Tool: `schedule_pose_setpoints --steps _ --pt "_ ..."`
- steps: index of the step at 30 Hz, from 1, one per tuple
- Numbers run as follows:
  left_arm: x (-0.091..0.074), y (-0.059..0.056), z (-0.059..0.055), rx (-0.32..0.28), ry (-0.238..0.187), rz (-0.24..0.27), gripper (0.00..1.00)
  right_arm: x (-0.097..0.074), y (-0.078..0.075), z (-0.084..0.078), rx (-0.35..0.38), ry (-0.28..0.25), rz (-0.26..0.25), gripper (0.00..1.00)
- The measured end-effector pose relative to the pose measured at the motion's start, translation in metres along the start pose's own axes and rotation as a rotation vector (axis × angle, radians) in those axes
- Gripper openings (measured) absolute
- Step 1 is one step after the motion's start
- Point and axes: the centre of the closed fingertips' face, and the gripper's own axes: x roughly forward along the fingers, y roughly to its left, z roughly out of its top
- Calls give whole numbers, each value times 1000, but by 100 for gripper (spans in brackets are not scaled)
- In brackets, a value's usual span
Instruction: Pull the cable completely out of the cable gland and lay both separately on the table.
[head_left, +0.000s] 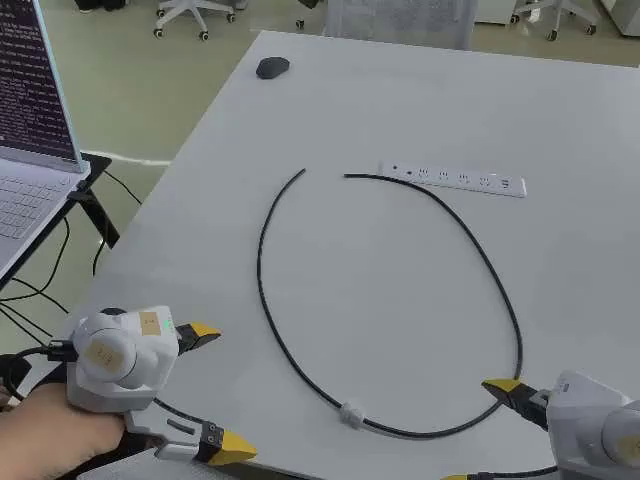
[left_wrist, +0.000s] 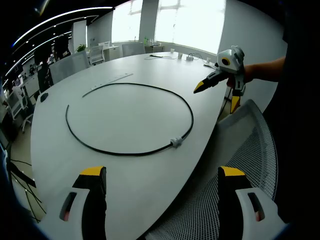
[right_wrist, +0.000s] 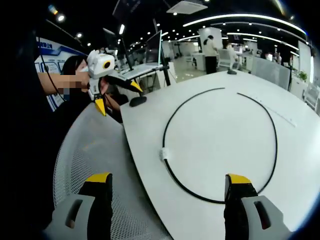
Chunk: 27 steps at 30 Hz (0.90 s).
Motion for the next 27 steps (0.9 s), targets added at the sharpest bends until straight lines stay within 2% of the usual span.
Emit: schedule_pose_setpoints --steps 15,27 --pt "0 -2 -1 -5 6 -6 90 0 0 -4 -4 19 1 93" --pt "2 1 0 -11 1 -10 90 9 2 4 -16 16 4 93"
